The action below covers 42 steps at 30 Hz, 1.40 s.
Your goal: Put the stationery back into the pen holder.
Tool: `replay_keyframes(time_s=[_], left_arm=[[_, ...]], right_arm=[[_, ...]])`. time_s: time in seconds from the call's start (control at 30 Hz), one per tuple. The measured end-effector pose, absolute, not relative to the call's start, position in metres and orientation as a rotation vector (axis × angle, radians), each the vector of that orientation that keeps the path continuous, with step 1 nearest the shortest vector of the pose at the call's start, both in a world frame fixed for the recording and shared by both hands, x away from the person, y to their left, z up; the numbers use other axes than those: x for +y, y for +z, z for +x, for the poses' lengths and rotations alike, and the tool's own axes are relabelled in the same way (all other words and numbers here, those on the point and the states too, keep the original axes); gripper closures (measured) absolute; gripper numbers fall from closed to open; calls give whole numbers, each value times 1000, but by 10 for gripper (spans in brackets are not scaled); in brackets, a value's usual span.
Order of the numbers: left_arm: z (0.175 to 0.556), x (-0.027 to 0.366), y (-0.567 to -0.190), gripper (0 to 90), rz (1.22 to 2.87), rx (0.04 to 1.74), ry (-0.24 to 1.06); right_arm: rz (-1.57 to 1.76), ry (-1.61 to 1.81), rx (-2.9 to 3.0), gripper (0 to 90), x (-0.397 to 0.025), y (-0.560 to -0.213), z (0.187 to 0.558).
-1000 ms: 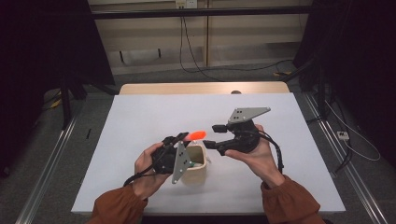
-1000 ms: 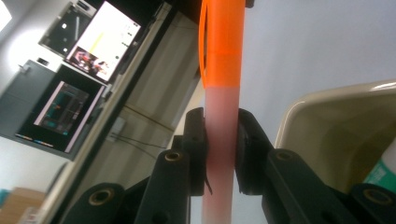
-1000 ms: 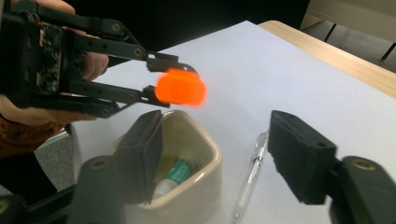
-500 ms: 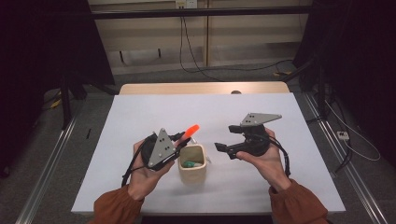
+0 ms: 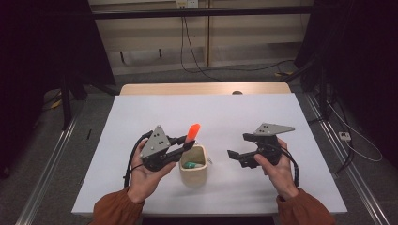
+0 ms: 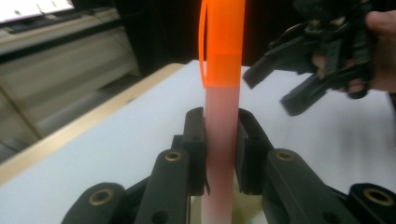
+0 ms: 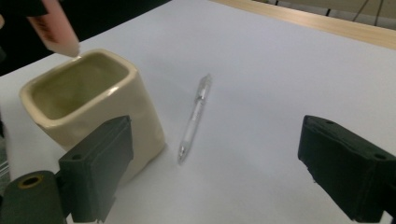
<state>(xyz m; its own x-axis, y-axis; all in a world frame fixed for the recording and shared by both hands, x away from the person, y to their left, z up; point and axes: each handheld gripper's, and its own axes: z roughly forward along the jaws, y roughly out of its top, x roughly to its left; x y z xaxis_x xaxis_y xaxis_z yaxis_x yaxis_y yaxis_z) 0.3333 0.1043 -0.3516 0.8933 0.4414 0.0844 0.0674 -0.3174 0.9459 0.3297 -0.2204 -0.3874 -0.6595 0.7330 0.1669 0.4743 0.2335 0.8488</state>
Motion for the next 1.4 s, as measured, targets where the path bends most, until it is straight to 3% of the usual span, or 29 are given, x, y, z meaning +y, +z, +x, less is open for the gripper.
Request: replay_keyframes(time_s=[0.47,1.3,1.4], left_arm=[[342,102,-360,772,1889,462,256],[341,96,-388,764,1958,456,184],[341,97,-387,686,1951,453,182]], right_arm=[[1159,1348,2232,97,-228,-412,317],[1173,1329,2243,93,-231,-418,321],[1168,1331,2250,92,-230,-418,321]])
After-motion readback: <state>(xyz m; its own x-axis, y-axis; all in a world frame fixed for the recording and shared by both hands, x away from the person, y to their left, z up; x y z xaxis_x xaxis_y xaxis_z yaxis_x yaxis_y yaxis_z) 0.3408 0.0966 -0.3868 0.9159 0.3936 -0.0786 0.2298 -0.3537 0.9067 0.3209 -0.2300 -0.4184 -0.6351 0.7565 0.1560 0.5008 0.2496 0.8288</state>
